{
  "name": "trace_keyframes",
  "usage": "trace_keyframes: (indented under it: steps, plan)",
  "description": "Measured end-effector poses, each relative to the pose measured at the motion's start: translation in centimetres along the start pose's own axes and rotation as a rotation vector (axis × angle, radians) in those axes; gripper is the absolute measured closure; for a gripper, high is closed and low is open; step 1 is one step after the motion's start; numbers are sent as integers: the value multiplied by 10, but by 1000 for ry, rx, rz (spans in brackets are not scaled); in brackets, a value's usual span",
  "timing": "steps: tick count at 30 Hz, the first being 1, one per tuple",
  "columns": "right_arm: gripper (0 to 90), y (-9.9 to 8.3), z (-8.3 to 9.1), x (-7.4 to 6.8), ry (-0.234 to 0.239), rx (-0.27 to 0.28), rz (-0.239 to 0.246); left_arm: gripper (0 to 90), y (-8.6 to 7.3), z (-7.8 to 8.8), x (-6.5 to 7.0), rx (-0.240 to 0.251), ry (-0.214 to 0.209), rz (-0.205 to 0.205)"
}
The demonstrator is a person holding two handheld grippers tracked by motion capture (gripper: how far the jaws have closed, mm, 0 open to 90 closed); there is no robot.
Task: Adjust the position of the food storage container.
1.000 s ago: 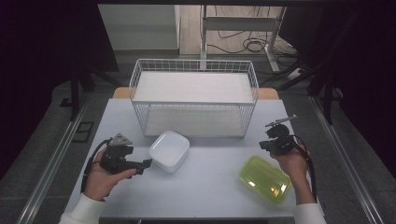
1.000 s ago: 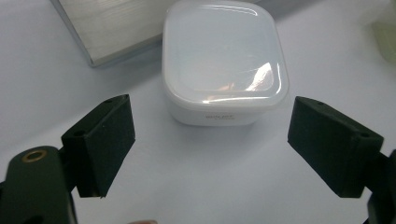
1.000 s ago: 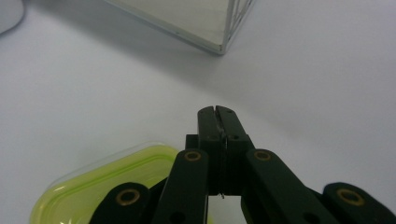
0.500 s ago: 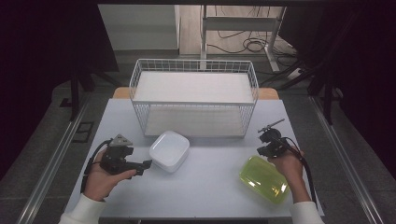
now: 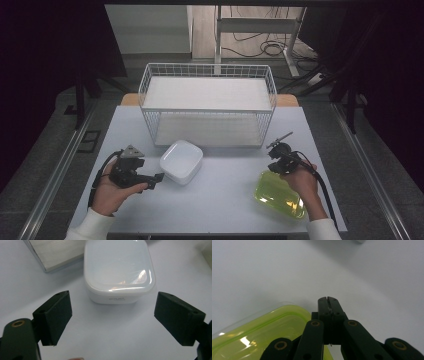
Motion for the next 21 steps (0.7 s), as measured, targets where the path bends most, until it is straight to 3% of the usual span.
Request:
trace_keyframes:
  steps: [9,18,21]
  plan:
    - [893,-1,-8,-25,43,-26,53,144,-1,-1,0,-1,-1,-1]
    - [893,-1,-4,-24,51,-3,53,144,-1,-2,2,-7,-7,-1]
    - [893,-1,6,-17,60,30,23,144,0,-2,3,-8,-13,-2]
Point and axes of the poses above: each handheld gripper's, and its own axes: z roughly backward along the jaws, y roughly out of its top, x roughly to its right, the point moved 3 cm from there along -z, roughly forward along the jaws, and after that the axes turned 10 degrees about -z, right-handed, at the moved point
